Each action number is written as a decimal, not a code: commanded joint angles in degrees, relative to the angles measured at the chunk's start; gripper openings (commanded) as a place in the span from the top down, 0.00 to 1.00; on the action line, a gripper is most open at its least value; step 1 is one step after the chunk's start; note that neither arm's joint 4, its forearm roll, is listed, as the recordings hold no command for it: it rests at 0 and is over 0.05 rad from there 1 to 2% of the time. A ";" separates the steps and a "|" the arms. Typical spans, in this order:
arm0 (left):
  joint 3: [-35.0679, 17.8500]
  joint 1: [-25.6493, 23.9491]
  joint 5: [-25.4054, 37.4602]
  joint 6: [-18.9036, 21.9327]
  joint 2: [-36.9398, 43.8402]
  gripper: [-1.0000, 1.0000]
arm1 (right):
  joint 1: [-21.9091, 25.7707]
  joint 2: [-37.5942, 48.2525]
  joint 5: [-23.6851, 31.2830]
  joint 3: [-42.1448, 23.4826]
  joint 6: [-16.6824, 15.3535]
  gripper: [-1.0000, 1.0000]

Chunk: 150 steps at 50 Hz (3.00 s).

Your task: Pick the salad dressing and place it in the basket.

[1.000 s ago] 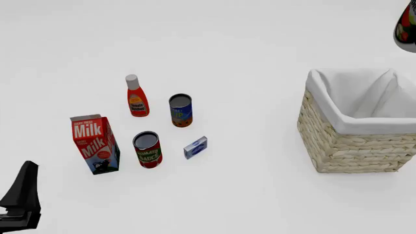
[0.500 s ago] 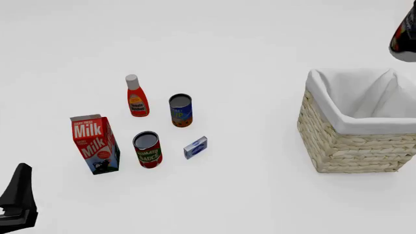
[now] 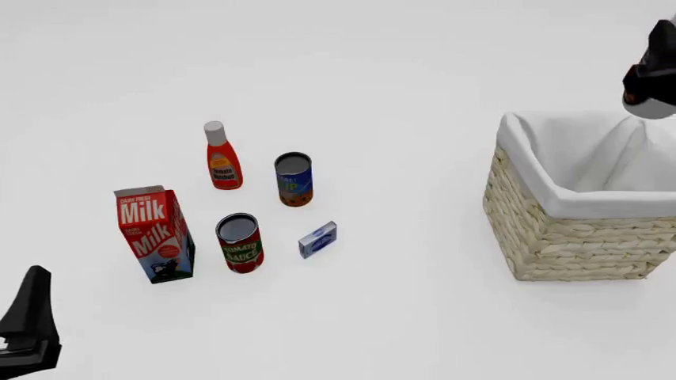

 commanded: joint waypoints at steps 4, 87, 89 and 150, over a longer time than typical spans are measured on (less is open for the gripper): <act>0.00 -0.41 0.02 0.61 -0.01 0.00 | -0.88 5.00 -1.46 -1.26 0.83 1.00; 0.00 0.57 0.94 0.13 -0.01 0.00 | -3.82 21.82 -6.82 -2.34 2.41 1.00; 0.00 0.62 1.01 0.07 -0.01 0.00 | -3.86 22.15 -6.82 -2.49 2.45 1.00; 0.00 0.98 1.17 -0.54 -0.01 0.00 | -3.52 24.93 -7.27 -1.14 4.19 1.00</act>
